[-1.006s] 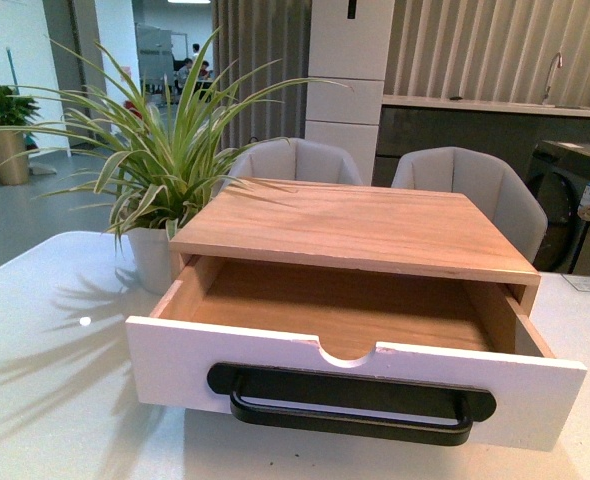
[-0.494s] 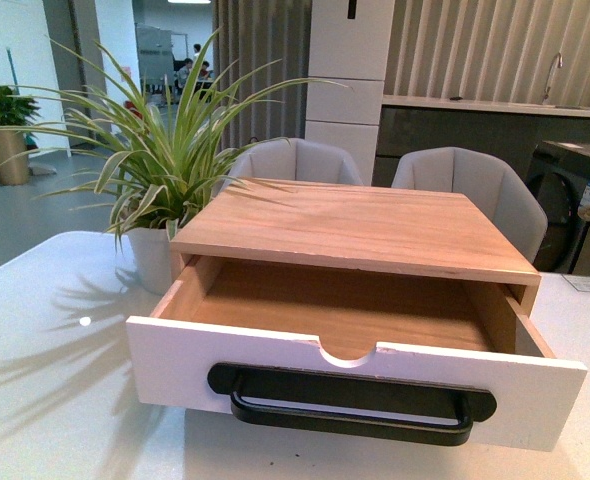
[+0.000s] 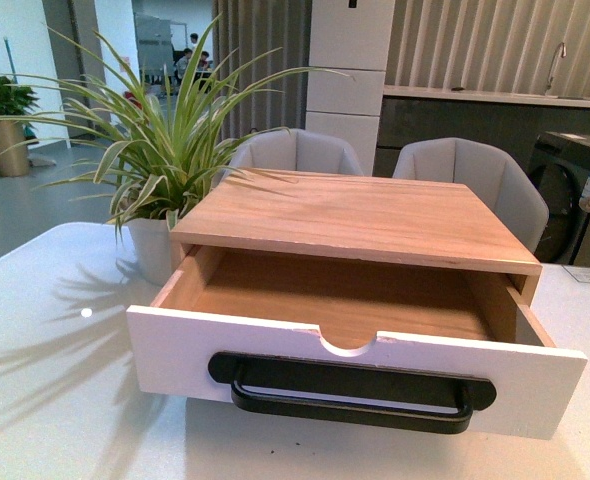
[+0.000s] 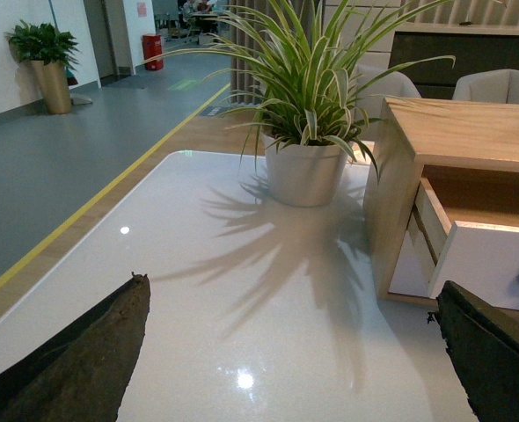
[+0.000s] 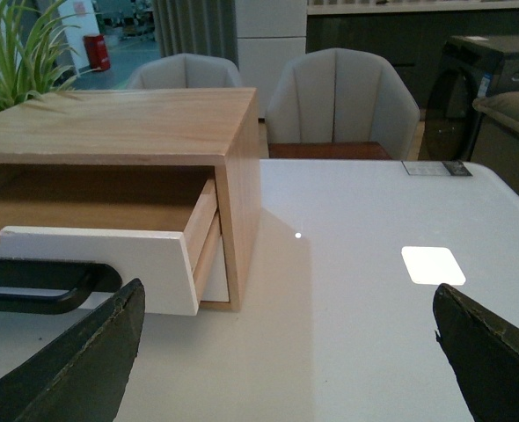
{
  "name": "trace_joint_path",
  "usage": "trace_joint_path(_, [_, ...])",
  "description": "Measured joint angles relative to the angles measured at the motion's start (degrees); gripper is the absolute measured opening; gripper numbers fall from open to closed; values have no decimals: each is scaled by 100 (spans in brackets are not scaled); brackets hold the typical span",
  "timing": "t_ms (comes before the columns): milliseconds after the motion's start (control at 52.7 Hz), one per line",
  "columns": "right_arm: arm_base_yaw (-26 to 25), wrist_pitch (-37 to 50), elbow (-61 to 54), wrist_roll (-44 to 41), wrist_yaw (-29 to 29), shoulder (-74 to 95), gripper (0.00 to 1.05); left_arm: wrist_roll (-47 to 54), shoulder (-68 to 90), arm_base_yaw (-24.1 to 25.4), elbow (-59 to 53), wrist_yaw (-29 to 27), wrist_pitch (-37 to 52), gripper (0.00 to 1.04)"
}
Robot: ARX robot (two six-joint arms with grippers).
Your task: Pull drawer
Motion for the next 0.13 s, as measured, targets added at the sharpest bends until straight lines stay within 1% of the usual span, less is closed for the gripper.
trace_joint_path(133, [-2, 0, 0, 0, 0, 0, 96, 0, 0, 0, 0, 0, 0, 97])
